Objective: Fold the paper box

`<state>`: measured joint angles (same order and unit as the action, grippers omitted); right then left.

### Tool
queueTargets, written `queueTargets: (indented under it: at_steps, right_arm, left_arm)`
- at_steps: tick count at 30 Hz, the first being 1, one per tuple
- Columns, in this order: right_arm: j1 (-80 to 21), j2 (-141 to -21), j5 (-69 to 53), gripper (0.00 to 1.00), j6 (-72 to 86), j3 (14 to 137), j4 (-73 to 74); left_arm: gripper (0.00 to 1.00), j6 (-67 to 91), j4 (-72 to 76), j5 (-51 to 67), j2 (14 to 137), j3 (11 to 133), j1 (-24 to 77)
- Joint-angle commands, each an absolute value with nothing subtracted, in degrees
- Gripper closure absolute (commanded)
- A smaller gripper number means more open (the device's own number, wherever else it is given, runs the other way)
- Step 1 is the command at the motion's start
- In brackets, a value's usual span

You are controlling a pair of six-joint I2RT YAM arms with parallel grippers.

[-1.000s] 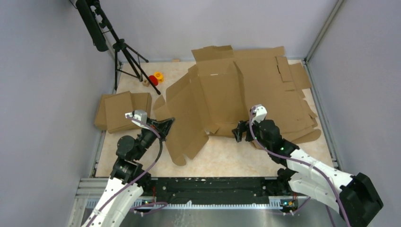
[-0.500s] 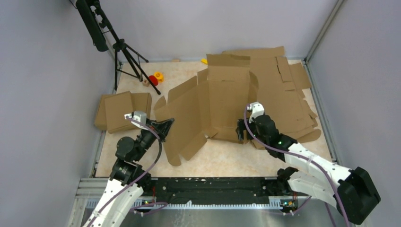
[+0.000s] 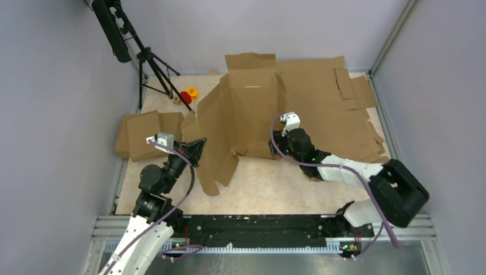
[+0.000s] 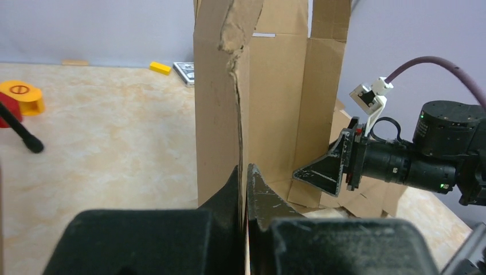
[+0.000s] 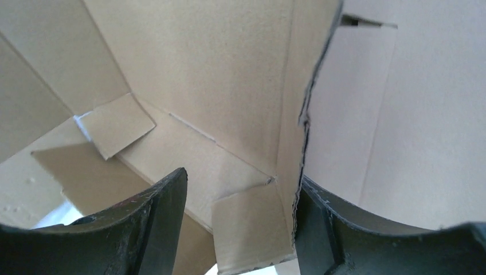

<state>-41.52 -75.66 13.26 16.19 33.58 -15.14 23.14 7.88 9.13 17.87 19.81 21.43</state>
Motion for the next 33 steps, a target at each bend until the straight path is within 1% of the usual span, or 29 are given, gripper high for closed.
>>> queueTargets:
  at_steps: [1, 2, 6, 8, 10, 13, 17, 19, 23, 25, 28, 30, 33]
  right_arm:
    - [-42.71, -84.48, 16.2, 0.37, 13.95, 38.72, -34.0]
    - [-42.71, -86.49, 15.91, 0.37, 13.27, 39.36, -36.38]
    - [-42.54, -93.19, 11.0, 0.26, 14.81, 42.62, -39.28]
    - [-42.54, -94.75, 9.7, 0.23, 16.92, 43.28, -38.63]
    - [-42.51, -94.83, 10.86, 0.2, 18.72, 42.36, -38.62]
    - [-41.65, -92.98, 12.02, 0.17, 20.43, 40.02, -38.79]
    - [-38.28, -88.93, 8.35, 0.16, 23.93, 38.23, -35.77]
    - [-37.11, -86.91, 5.97, 0.16, 23.83, 38.52, -32.18]
    - [-37.0, -85.16, 3.19, 0.13, 20.27, 41.76, -20.21]
    - [-37.0, -84.24, 2.23, 0.12, 18.71, 41.55, -17.22]
    - [-36.94, -82.53, 4.5, 0.1, 15.23, 40.6, -13.55]
    - [-35.86, -80.77, 5.99, 0.09, 15.68, 39.06, -13.52]
    - [-31.6, -77.31, 3.02, 0.09, 19.52, 35.58, -16.38]
  left_arm:
    - [1.0, 21.64, 11.73, 5.38, 17.08, 20.86, 21.56]
    - [1.0, 21.39, 11.73, 4.7, 16.46, 20.26, 21.58]
    - [1.0, 20.06, 11.49, 0.67, 14.27, 18.0, 21.56]
    - [1.0, 19.7, 11.74, 0.53, 13.69, 17.08, 21.68]
    - [1.0, 19.9, 11.82, 0.65, 13.64, 16.48, 21.69]
    - [1.0, 19.74, 11.37, 1.2, 13.71, 16.23, 21.81]
    - [1.0, 17.98, 9.62, 0.53, 13.45, 17.13, 22.74]
    - [1.0, 17.79, 9.54, 0.55, 13.45, 17.1, 23.13]
    - [1.0, 17.2, 8.8, 0.53, 13.36, 17.05, 24.08]
    - [1.0, 16.83, 8.66, -1.72, 13.25, 17.05, 24.28]
    - [1.0, 16.4, 8.45, -2.81, 13.01, 17.12, 24.41]
    - [1.0, 16.2, 8.26, -3.39, 12.93, 17.29, 24.41]
    - [1.0, 16.0, 8.12, -4.18, 12.89, 17.38, 24.37]
